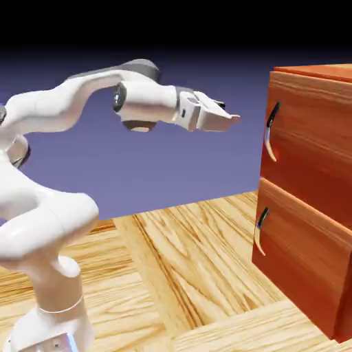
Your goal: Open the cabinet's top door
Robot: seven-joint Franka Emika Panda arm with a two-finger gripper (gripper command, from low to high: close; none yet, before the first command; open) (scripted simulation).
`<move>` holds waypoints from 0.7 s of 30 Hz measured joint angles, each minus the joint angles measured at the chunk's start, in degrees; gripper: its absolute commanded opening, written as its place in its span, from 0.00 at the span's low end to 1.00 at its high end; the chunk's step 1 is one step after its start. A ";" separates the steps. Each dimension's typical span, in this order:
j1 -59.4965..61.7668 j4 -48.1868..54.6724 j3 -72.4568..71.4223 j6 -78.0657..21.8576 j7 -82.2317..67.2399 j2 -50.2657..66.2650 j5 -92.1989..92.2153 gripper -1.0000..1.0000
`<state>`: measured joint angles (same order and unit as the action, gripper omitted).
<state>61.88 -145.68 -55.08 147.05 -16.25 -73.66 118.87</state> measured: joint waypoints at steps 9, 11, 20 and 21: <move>11.81 2.89 -10.39 -5.09 -11.08 -7.74 22.43 0.50; 14.43 3.53 -12.70 -6.22 -13.54 -9.46 27.41 0.50; 25.52 12.86 -17.77 -6.98 -15.75 -10.37 34.92 0.00; 25.52 12.86 -17.77 -6.98 -15.75 -10.37 34.92 0.00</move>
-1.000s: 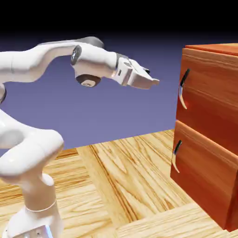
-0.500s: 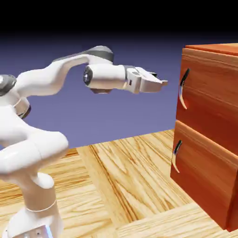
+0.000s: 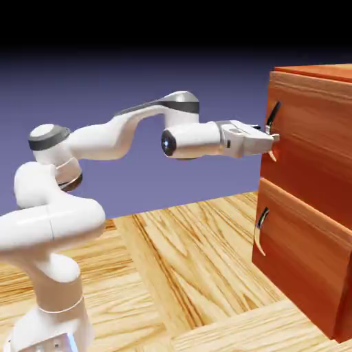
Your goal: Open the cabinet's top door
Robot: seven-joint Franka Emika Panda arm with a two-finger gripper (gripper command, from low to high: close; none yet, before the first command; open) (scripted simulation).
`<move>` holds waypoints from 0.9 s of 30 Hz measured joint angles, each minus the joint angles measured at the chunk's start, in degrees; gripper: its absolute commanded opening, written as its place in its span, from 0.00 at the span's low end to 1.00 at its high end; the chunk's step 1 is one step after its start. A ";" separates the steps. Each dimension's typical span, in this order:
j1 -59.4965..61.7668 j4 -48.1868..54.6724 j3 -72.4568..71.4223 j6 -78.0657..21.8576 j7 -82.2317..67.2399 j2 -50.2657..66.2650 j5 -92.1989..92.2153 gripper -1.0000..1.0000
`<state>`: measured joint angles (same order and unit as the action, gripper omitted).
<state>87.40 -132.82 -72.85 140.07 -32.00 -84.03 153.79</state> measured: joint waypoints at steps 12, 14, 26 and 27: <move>-7.35 -19.11 8.86 -27.46 -8.48 2.58 -2.51 0.00; -7.50 -21.57 10.77 -32.45 -9.76 3.34 -3.92 0.00; -0.34 -29.31 22.16 -62.35 -17.89 10.49 -16.69 0.00; 0.83 -29.41 22.96 -64.85 -18.71 11.38 -18.07 0.00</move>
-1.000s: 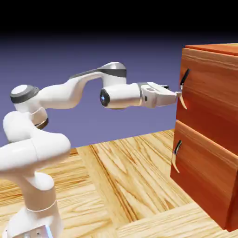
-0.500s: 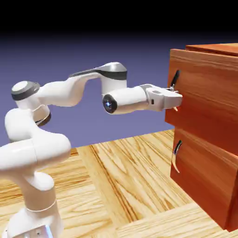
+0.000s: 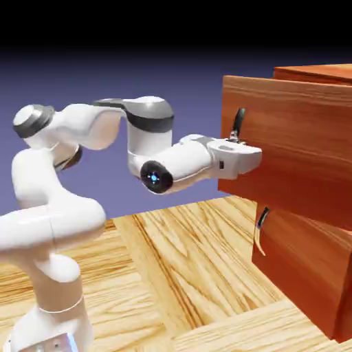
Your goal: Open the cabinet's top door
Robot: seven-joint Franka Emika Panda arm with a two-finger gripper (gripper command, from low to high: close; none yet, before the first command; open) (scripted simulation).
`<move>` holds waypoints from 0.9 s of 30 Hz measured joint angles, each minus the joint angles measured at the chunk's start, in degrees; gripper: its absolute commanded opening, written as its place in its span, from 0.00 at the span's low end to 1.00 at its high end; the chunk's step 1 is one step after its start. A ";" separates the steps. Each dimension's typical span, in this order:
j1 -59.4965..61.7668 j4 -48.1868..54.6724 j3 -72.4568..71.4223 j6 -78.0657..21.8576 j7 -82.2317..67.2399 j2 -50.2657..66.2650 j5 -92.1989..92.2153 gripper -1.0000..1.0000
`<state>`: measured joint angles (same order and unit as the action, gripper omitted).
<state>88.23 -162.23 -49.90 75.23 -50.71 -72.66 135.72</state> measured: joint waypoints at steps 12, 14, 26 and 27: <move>20.77 7.15 3.66 -29.14 -14.87 15.88 -21.68 0.00; 23.49 9.52 3.67 -31.84 -18.48 19.71 -26.70 0.00; -0.65 8.09 18.98 -11.33 -21.86 27.88 -34.55 0.00; -2.73 7.89 20.25 -9.67 -21.83 28.31 -34.86 0.00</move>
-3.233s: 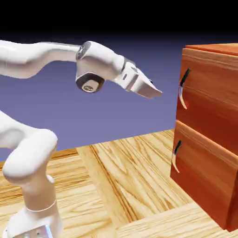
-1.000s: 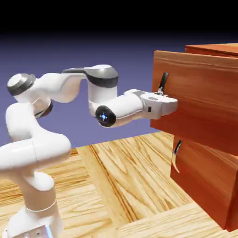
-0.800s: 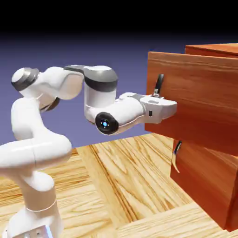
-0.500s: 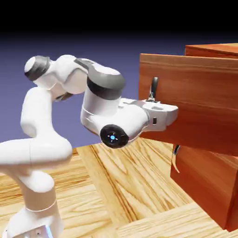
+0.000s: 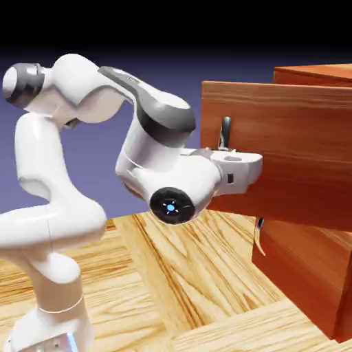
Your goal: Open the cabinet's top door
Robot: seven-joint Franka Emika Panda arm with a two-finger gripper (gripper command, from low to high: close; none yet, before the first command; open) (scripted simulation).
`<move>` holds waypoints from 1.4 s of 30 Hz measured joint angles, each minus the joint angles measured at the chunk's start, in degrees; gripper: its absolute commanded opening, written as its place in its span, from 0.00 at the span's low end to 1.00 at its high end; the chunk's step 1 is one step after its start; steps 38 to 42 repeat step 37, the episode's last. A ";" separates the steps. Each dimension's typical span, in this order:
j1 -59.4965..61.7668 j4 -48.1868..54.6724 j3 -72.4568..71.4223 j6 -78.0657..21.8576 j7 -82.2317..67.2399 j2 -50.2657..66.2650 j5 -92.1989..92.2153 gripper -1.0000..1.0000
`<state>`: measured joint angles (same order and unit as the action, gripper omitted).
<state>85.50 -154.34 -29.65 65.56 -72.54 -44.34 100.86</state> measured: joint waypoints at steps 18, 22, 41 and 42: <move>-17.10 16.03 21.91 -2.59 -6.69 25.89 -25.16 0.00; -16.48 24.32 23.42 -8.59 -8.68 33.87 -31.24 0.00; -15.73 55.42 23.43 -26.08 -10.86 58.78 -44.00 0.00; -15.73 55.42 23.43 -26.08 -10.86 58.78 -44.00 0.00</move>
